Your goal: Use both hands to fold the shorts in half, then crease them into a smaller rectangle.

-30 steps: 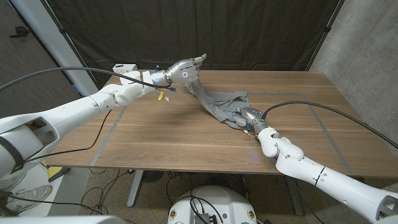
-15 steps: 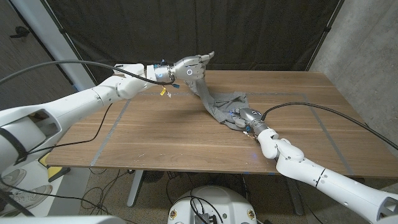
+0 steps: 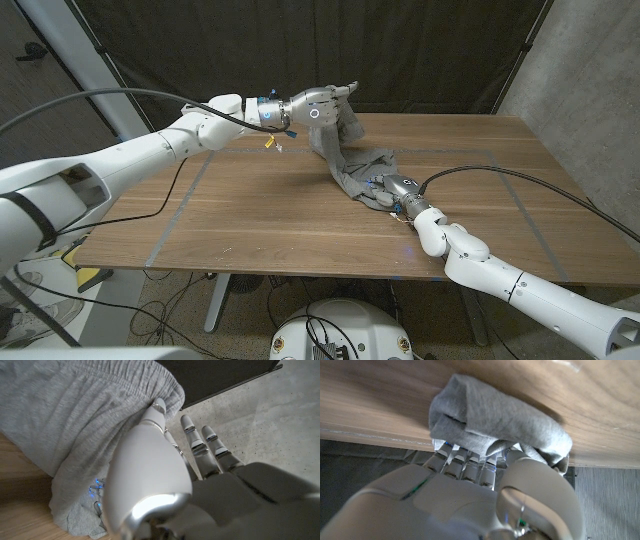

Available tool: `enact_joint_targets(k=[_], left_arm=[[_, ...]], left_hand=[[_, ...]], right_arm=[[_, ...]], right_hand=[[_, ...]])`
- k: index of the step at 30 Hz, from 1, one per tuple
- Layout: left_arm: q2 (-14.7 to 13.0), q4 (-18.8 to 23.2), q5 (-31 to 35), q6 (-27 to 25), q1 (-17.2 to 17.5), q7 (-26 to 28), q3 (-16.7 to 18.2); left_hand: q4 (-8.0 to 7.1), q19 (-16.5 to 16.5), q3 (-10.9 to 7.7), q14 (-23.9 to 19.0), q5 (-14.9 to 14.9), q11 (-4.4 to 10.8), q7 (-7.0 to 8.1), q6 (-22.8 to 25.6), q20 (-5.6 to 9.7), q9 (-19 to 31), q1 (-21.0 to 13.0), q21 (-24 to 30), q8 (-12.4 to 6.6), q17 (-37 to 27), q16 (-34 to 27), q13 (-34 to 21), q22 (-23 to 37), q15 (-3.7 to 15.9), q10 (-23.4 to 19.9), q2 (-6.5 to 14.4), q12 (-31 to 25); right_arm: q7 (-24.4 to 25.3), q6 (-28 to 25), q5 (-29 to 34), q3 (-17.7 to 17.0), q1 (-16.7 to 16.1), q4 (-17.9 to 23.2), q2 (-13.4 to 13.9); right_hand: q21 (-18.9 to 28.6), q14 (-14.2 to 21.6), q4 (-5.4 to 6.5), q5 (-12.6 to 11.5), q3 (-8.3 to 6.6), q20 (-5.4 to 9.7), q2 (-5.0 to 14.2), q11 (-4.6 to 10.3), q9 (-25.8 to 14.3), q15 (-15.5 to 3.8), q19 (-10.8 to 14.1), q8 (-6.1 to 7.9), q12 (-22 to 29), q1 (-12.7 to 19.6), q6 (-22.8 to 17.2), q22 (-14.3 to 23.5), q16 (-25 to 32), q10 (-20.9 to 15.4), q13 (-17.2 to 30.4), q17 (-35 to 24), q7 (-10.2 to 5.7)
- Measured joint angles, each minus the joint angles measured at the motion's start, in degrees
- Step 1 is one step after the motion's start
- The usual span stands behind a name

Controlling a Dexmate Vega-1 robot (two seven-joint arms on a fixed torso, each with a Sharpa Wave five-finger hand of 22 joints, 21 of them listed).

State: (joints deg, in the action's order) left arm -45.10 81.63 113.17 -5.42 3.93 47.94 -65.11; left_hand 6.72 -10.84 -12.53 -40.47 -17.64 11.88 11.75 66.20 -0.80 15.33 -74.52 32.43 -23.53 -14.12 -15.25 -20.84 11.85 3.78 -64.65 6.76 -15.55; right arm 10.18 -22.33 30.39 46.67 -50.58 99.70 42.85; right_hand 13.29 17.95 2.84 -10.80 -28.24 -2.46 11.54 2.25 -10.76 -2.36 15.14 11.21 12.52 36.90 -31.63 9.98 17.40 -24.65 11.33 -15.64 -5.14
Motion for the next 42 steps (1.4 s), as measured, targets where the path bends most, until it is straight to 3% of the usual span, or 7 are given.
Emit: enact_joint_targets(k=[23, 42], left_arm=[[6.62, -4.71, -0.89, 0.66, -6.47, 3.87, -7.08], [11.52, -9.19, -4.13, 1.05, -9.28, 10.32, -12.20]], left_hand=[[-0.37, 0.00, 0.53, 0.00, -0.82, 0.00, 0.13, -1.10, 0.00, 0.37, 0.00, 0.21, -0.64, 0.00, 0.00, -0.05, 0.00, 0.00, 0.00, 0.00, 0.52], [-0.61, -0.31, 0.28, -0.22, -1.03, 0.10, 0.12, -1.92, 0.30, 0.78, 0.00, 0.42, -1.08, -0.14, 0.22, -0.34, 0.00, 0.22, 0.09, 0.00, 0.95]], right_arm=[[1.25, 1.40, -0.99, -0.98, -1.17, -0.72, 0.44], [1.48, 1.92, -1.31, -1.05, -1.03, -1.64, 0.13]], right_hand=[[-0.27, -0.17, 0.00, 0.22, 0.00, -0.13, 0.00, 0.01, -0.05, 0.04, 0.12, 0.03, -0.21, 0.00, 0.03, 0.03, 0.23, 0.01, 0.02, -0.12, -0.01], [-0.51, -0.14, 0.00, 0.22, 0.01, -0.10, 0.00, 0.01, -0.04, 0.01, 0.10, 0.01, -0.42, 0.00, 0.19, -0.01, 0.44, 0.02, -0.02, -0.45, -0.16]])
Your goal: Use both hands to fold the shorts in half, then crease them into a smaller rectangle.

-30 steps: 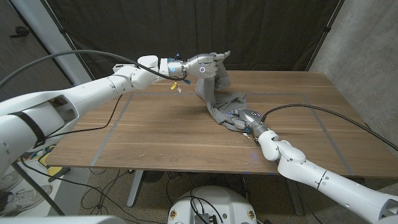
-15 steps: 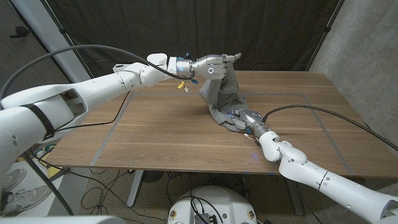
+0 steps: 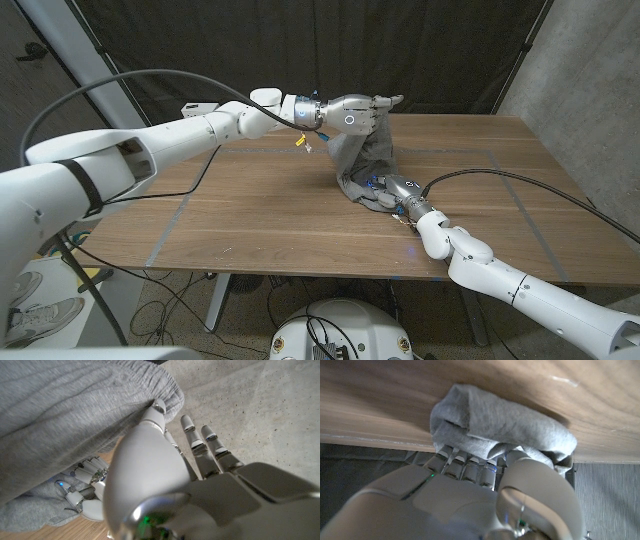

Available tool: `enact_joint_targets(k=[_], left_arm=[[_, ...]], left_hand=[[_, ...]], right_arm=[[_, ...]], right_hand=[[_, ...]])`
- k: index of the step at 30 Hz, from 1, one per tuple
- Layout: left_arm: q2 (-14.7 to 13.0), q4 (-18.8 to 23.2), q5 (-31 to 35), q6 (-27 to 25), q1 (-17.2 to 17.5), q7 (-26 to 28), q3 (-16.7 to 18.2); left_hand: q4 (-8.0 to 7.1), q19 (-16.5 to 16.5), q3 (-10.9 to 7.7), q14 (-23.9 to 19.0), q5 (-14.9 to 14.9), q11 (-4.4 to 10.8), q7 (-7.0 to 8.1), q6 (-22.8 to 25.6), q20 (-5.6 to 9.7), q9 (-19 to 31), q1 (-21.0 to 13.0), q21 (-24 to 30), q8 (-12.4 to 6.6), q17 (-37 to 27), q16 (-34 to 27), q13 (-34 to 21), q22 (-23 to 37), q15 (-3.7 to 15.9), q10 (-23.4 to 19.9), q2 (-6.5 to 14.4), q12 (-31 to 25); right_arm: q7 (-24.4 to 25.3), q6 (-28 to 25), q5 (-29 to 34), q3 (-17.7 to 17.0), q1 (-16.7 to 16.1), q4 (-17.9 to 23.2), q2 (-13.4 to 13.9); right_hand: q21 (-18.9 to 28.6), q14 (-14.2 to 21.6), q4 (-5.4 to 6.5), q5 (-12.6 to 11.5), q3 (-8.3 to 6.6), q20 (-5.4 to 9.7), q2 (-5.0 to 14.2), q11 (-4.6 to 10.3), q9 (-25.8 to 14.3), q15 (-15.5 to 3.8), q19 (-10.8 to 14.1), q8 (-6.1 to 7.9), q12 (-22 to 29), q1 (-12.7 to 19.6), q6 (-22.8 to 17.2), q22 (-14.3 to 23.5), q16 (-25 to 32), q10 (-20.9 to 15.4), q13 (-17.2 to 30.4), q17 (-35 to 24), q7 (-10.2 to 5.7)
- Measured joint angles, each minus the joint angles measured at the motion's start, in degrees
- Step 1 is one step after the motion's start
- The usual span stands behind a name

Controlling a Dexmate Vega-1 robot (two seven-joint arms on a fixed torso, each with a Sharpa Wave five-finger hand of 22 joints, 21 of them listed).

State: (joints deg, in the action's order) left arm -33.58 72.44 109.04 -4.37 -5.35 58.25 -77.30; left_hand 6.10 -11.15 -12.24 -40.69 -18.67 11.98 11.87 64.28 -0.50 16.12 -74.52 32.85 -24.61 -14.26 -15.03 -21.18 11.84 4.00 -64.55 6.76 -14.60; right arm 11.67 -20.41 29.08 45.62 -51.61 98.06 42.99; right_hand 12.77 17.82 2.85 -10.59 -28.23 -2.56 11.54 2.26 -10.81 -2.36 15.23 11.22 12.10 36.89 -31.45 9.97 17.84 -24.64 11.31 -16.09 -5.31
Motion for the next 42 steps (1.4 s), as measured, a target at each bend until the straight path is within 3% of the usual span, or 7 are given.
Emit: enact_joint_targets(k=[12, 17, 27, 30, 34, 37, 42], left_arm=[[3.53, -4.31, -3.45, 0.15, -1.47, 3.82, -3.74], [4.92, -5.99, -5.49, -0.54, -2.30, 4.63, -6.23], [7.26, -8.61, -7.66, -1.65, -3.48, 5.15, -10.44], [8.02, -9.35, -9.36, -2.51, -3.57, 5.40, -11.56], [8.88, -10.22, -11.20, -3.24, -3.57, 5.52, -12.69], [9.49, -10.80, -12.80, -3.68, -3.45, 5.60, -13.36], [10.34, -11.51, -14.01, -3.78, -2.57, 5.64, -14.05]], left_hand=[[0.30, -0.40, 0.77, -1.25, 0.26, -0.10, 0.00, 0.00, 1.04, 0.27, -0.32, 0.42, -0.85, -0.54, -0.46, -0.35, 0.00, 0.20, -0.38, -0.28, 0.01], [0.63, -1.31, 1.59, -1.86, 1.46, -0.12, -0.13, 0.14, 2.39, -0.72, -1.09, 0.87, -0.85, -1.00, -0.90, 0.29, 0.00, 0.39, -1.39, -0.13, 0.41], [1.28, -1.53, 2.25, -2.78, 2.58, -0.02, -0.30, 0.75, 2.58, -2.38, -1.16, 1.27, -0.85, -0.90, -0.90, 1.10, -0.13, 0.70, -2.30, -0.06, 0.45], [1.21, -1.53, 2.53, -3.41, 3.16, -0.02, -0.31, 0.75, 2.57, -3.17, -1.16, 1.33, -0.09, -0.69, -0.90, 1.47, -0.13, 0.72, -2.30, -0.06, 0.90], [0.43, -1.53, 2.81, -3.49, 4.13, -0.32, -0.35, -2.15, 2.57, -4.98, -0.61, 1.70, 2.61, 0.40, 0.52, 3.48, -0.18, 0.81, -0.01, 1.28, 2.58], [-2.14, -1.53, 2.53, -2.90, 4.26, -0.03, -0.21, -5.71, 2.57, -5.66, 3.02, 1.71, 5.57, 1.46, 2.44, 5.93, -0.44, 0.72, 3.33, 2.53, 3.67], [-6.89, -1.53, 2.21, -1.00, 3.35, 0.06, 0.33, -13.40, 2.57, -5.73, 11.31, 1.70, 11.48, 2.56, 3.94, 9.22, -0.67, 0.24, 8.59, 2.22, 3.71]], right_arm=[[0.05, 0.01, -0.21, 0.00, 0.11, -0.26, -0.10], [0.05, 0.01, -0.24, 0.02, 0.13, -0.27, -0.10], [0.05, -0.06, -0.42, -0.02, 0.04, -0.14, 0.07], [0.04, -0.09, -0.44, -0.09, -0.09, 0.05, 0.23], [0.04, -0.16, -0.45, -0.15, -0.25, 0.29, 0.38], [0.04, -0.33, -0.46, -0.28, -0.58, 0.66, 0.58], [-0.12, -0.62, -0.47, -0.39, -0.88, 1.13, 0.86]], right_hand=[[0.10, 0.09, -0.25, 0.00, -0.25, -0.02, 0.00, 0.00, 0.03, -0.12, 0.02, -0.18, -0.14, 0.00, -0.10, 0.02, 0.01, 0.00, 0.01, -0.02, 0.10], [0.30, 0.07, -0.24, 0.00, -0.24, -0.02, 0.00, 0.00, 0.01, -0.12, 0.01, -0.20, -0.20, 0.00, -0.10, 0.02, 0.00, 0.00, 0.04, -0.02, 0.10], [0.30, 0.04, -0.24, 0.00, -0.24, -0.02, 0.00, 0.00, 0.01, -0.13, 0.01, -0.18, -0.42, 0.00, -0.09, 0.03, -0.11, 0.00, 0.31, -0.01, 0.10], [0.29, -0.05, -0.24, 0.00, -0.24, -0.02, 0.00, -0.02, 0.01, -0.22, 0.01, -0.18, -0.28, 0.00, -0.09, 0.03, -0.12, -0.01, 0.31, -0.01, 0.10], [0.23, -0.06, -0.24, 0.00, -0.24, -0.02, 0.00, -0.14, 0.01, -0.22, 0.01, -0.18, -0.21, 0.00, -0.09, 0.03, -0.22, -0.13, 0.31, -0.01, 0.10], [0.22, -0.06, -0.24, 0.00, -0.24, -0.02, 0.00, -0.14, 0.01, -0.22, 0.01, -0.18, -0.21, 0.00, -0.09, 0.03, -0.17, -0.13, 0.30, -0.01, 0.10], [0.06, -0.17, -0.24, 0.00, -0.24, -0.02, -0.24, -0.36, 0.01, -0.31, 0.01, -0.18, -0.21, 0.24, -0.09, 0.03, 0.01, 0.07, 0.27, -0.01, 0.11]])
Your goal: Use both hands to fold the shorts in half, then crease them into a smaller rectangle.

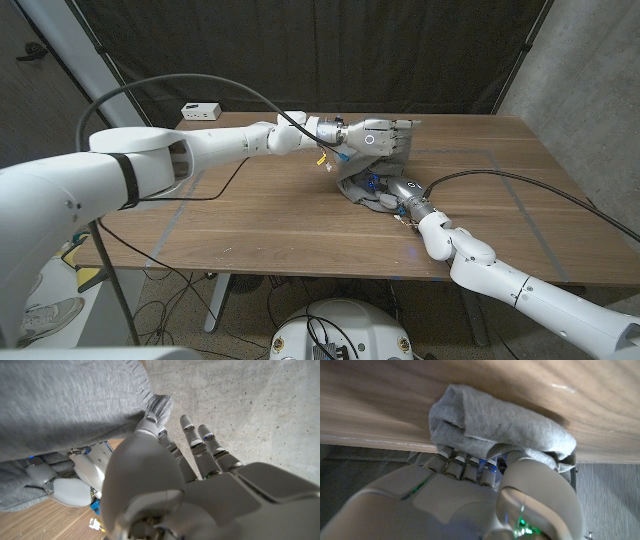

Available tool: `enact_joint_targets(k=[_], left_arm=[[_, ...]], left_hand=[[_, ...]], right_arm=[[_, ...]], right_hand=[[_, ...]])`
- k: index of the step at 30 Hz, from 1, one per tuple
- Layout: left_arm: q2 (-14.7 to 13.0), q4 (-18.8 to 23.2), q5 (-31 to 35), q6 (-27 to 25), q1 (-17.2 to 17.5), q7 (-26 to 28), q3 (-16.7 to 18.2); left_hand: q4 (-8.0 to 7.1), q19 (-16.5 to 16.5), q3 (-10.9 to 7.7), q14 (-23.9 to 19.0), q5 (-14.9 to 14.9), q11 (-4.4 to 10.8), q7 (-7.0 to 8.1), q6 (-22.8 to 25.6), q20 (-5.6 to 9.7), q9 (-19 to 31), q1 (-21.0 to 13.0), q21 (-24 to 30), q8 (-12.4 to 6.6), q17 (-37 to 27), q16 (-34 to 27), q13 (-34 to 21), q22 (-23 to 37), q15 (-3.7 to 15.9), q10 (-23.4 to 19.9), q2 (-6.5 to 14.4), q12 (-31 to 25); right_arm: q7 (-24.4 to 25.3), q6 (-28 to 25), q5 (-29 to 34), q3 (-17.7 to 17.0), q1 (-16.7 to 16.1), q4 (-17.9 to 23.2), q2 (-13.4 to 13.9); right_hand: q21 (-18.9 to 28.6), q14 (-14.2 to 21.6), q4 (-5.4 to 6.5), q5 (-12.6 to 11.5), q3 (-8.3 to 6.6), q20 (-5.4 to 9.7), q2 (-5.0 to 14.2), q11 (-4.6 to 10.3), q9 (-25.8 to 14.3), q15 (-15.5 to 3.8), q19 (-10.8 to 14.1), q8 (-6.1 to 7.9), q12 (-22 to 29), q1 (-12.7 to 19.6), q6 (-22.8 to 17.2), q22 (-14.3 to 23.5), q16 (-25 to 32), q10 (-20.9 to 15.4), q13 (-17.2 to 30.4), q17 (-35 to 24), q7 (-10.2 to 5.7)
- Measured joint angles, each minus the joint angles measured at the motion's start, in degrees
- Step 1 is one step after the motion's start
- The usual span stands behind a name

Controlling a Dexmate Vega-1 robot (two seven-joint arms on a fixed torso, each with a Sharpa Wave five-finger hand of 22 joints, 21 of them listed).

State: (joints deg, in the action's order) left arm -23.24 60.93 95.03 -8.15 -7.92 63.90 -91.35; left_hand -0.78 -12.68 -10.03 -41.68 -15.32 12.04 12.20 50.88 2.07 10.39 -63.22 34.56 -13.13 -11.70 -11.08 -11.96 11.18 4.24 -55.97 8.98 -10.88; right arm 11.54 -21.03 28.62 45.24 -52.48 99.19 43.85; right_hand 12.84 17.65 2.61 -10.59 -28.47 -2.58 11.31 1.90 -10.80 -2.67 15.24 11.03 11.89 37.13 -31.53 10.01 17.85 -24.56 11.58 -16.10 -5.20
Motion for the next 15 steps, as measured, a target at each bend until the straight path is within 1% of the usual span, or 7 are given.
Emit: enact_joint_targets(k=[2, 4, 6, 9, 12, 14, 15], left_arm=[[0.19, -0.05, -0.86, 0.00, 0.46, -0.02, -0.02], [0.18, 0.14, -1.22, 0.00, 0.94, -0.26, -0.01], [0.08, 0.48, -1.32, 0.00, 1.27, -0.42, 0.09], [-0.51, 1.73, -1.78, -0.46, 2.29, -1.56, 0.83], [-1.46, 3.54, -1.93, -0.90, 3.63, -2.39, 1.99], [-1.87, 4.22, -2.07, -1.33, 4.17, -3.12, 2.48], [-2.40, 5.13, -2.15, -1.63, 4.85, -3.65, 3.10]], left_hand=[[-1.69, 0.00, -0.08, 0.77, -0.67, -0.06, 0.14, -2.47, 0.00, 0.00, 2.57, -0.01, 1.40, 0.25, 0.08, 0.58, 0.00, -0.18, 1.95, -0.12, 0.29], [-2.94, 0.00, -0.15, 1.76, -1.03, -0.08, 0.26, -4.56, 0.00, 0.00, 4.31, -0.24, 2.11, 0.36, 0.29, 0.78, 0.00, -0.39, 3.60, -0.29, 0.29], [-4.16, -0.12, -0.24, 3.16, -1.61, -0.08, 0.31, -7.32, -0.16, 0.12, 6.24, -0.30, 2.40, 0.65, 0.50, 0.79, 0.00, -0.48, 5.62, -0.51, 0.29], [-6.14, 0.30, -0.21, 5.15, -1.70, -0.13, 0.42, -11.64, -1.17, 0.16, 9.77, -0.67, 2.55, 0.79, 0.50, 0.90, 0.00, -0.68, 9.38, -0.53, 0.51], [-7.33, 0.82, 0.05, 7.02, -1.70, -0.16, 0.43, -14.67, -1.68, 0.16, 12.95, -0.90, 2.55, 1.03, 0.49, 0.96, 0.01, -0.89, 12.91, -0.57, 0.51], [-8.00, 1.44, 0.45, 8.47, -1.70, -0.22, 0.44, -17.29, -2.29, 0.14, 15.92, -0.90, 2.77, 1.05, 0.49, 0.88, 0.01, -1.06, 15.62, -0.72, 0.50], [-8.36, 1.76, 0.80, 9.37, -1.70, -0.20, 0.46, -19.03, -2.62, 0.08, 18.31, -1.13, 2.77, 0.99, 0.49, 0.88, 0.01, -1.15, 17.19, -0.85, 0.50]], right_arm=[[-0.16, -0.20, 0.00, -0.02, -0.18, 0.51, 0.28], [-0.31, -0.39, 0.01, -0.07, -0.33, 0.94, 0.51], [-0.45, -0.58, 0.08, -0.09, -0.41, 1.13, 0.60], [-0.96, -0.99, 0.26, -0.37, -0.82, 2.32, 1.23], [-1.56, -1.45, 0.32, -0.59, -1.06, 3.20, 1.70], [-2.27, -2.11, 0.51, -0.80, -1.29, 4.26, 2.24], [-2.52, -2.28, 0.56, -0.82, -1.32, 4.49, 2.35]], right_hand=[[-0.04, -0.01, 0.00, 0.00, 0.00, 0.00, 0.01, -0.20, 0.00, 0.00, 0.00, -0.01, 0.00, -0.01, 0.00, 0.00, 0.00, 0.00, -0.01, 0.00, 0.00], [-0.06, -0.01, 0.00, 0.00, 0.00, 0.00, 0.01, -0.20, 0.00, 0.00, 0.00, -0.02, 0.00, -0.01, 0.00, 0.01, 0.00, 0.00, -0.01, 0.00, 0.00], [-0.06, -0.01, -0.03, 0.00, 0.03, 0.00, 0.01, -0.20, 0.00, 0.00, 0.00, -0.03, 0.00, -0.01, 0.00, 0.02, 0.00, 0.00, -0.02, 0.00, 0.00], [-0.06, -0.21, -0.12, 0.22, 0.19, -0.01, -0.10, -0.20, -0.02, 0.19, 0.01, -0.04, 0.00, -0.12, 0.03, 0.03, 0.01, 0.00, -0.02, 0.00, 0.04], [-0.07, -0.21, 0.98, 0.22, 1.45, -0.43, -1.71, -0.88, -0.21, 0.19, 0.43, -0.20, 0.00, -1.73, 0.68, 0.05, 0.11, 0.46, 0.04, -0.02, 0.63], [-0.07, -0.61, 1.54, 0.22, 2.49, -0.43, -2.87, -1.20, -0.32, 0.40, 0.43, -0.45, -0.24, -2.93, 1.83, 0.05, -0.32, 0.87, 0.08, -0.02, 0.48], [-0.07, -0.72, 1.66, 0.22, 2.98, -0.43, -3.12, -1.17, -0.31, 0.29, 0.43, -0.45, -0.24, -3.66, 2.10, 0.05, -0.61, 1.27, 0.12, 0.06, 0.37]])
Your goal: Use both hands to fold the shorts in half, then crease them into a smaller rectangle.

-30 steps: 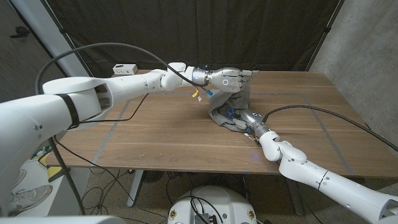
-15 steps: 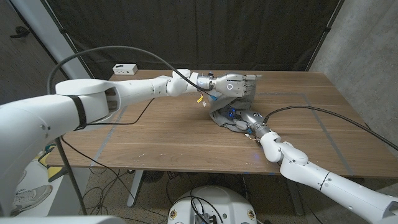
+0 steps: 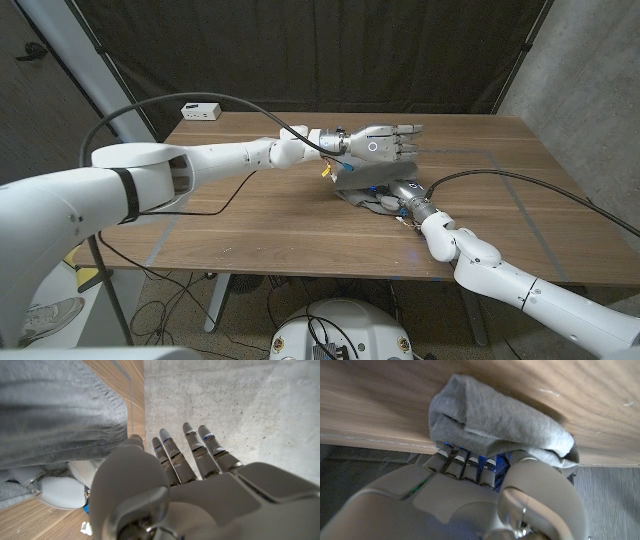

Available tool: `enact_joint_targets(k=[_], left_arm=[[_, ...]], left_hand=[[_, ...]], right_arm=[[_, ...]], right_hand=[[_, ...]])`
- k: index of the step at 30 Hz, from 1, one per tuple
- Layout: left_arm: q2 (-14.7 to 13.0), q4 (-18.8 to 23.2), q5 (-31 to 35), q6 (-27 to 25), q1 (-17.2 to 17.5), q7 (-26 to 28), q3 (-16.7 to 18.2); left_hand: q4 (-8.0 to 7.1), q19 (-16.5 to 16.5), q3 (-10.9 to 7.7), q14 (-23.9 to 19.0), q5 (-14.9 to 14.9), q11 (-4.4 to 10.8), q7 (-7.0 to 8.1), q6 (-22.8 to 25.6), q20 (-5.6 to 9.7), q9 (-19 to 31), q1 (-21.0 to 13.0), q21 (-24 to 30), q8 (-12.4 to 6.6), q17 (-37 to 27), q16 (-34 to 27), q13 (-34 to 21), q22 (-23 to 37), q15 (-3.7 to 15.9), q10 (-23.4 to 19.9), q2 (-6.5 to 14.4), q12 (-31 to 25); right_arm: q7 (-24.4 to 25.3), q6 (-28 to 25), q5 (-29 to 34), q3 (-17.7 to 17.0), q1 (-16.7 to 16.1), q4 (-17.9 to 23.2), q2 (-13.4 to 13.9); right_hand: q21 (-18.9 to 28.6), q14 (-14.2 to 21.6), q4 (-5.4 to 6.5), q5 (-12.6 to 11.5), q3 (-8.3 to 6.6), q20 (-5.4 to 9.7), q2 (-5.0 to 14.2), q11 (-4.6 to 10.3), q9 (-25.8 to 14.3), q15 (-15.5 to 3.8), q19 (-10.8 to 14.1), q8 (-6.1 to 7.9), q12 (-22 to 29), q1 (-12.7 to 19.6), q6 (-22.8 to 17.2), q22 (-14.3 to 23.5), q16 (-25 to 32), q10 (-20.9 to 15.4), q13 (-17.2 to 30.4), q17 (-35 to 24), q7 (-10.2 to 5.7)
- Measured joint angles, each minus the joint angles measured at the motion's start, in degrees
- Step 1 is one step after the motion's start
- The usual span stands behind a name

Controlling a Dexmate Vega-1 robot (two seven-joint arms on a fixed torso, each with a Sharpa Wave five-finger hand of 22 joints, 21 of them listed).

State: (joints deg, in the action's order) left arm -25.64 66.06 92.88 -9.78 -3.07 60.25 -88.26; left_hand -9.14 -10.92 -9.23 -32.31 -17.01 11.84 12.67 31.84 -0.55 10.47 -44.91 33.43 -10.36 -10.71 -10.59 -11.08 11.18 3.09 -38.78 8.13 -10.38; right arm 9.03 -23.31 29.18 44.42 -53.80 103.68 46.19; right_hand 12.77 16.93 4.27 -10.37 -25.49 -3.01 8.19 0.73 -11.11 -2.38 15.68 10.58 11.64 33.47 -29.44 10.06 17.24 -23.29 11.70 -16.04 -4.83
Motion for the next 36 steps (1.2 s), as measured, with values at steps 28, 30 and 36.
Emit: enact_joint_targets(k=[28, 30, 36], left_arm=[[-8.44, 12.13, 5.62, -10.34, 15.21, -10.99, 13.18], [-8.76, 12.40, 5.83, -10.36, 15.92, -10.99, 13.90], [-9.11, 12.72, 6.21, -10.38, 17.00, -10.79, 14.98]], left_hand=[[0.85, 1.82, 0.74, 6.91, 0.00, -0.58, 0.12, -6.55, -2.43, -0.07, 9.29, -0.83, -0.05, 0.06, 0.22, 0.01, 0.01, -0.42, 7.88, 0.78, -0.26], [0.85, 1.82, 0.74, 6.91, 0.00, -0.58, 0.12, -6.55, -2.43, -0.07, 9.29, -0.83, -0.05, 0.05, 0.21, 0.01, 0.01, -0.42, 7.88, 0.78, -0.26], [0.85, 1.82, 0.74, 6.90, 0.00, -0.37, 0.12, -6.55, -2.42, -0.07, 9.59, -0.83, -0.05, 0.05, 0.21, 0.01, 0.01, -0.42, 7.67, 1.08, -0.26]], right_arm=[[-5.02, -5.58, 8.19, 0.93, -1.29, 8.21, 4.50], [-4.17, -5.13, 9.16, 0.66, -1.89, 8.60, 4.94], [-2.68, -4.56, 10.61, -0.56, -3.60, 9.49, 6.05]], right_hand=[[-2.19, -16.17, 2.75, -0.26, 4.24, 1.53, 2.08, 4.12, 0.27, 0.45, -6.48, -0.47, -1.50, -7.91, 15.75, 0.62, -6.20, 17.02, -0.49, 1.41, -5.27], [-2.19, -18.23, 3.61, -0.61, 5.09, 1.76, 1.60, 4.72, 0.25, 0.42, -7.77, -0.47, -1.50, -9.58, 16.74, 0.15, -6.29, 17.62, -0.52, 1.68, -5.89], [-2.41, -21.52, 5.36, -1.00, 8.29, 0.81, -0.99, 4.63, 0.25, 0.42, -11.60, -0.47, -1.22, -15.03, 19.07, 0.05, -6.28, 18.89, -0.52, 2.55, -6.11]])
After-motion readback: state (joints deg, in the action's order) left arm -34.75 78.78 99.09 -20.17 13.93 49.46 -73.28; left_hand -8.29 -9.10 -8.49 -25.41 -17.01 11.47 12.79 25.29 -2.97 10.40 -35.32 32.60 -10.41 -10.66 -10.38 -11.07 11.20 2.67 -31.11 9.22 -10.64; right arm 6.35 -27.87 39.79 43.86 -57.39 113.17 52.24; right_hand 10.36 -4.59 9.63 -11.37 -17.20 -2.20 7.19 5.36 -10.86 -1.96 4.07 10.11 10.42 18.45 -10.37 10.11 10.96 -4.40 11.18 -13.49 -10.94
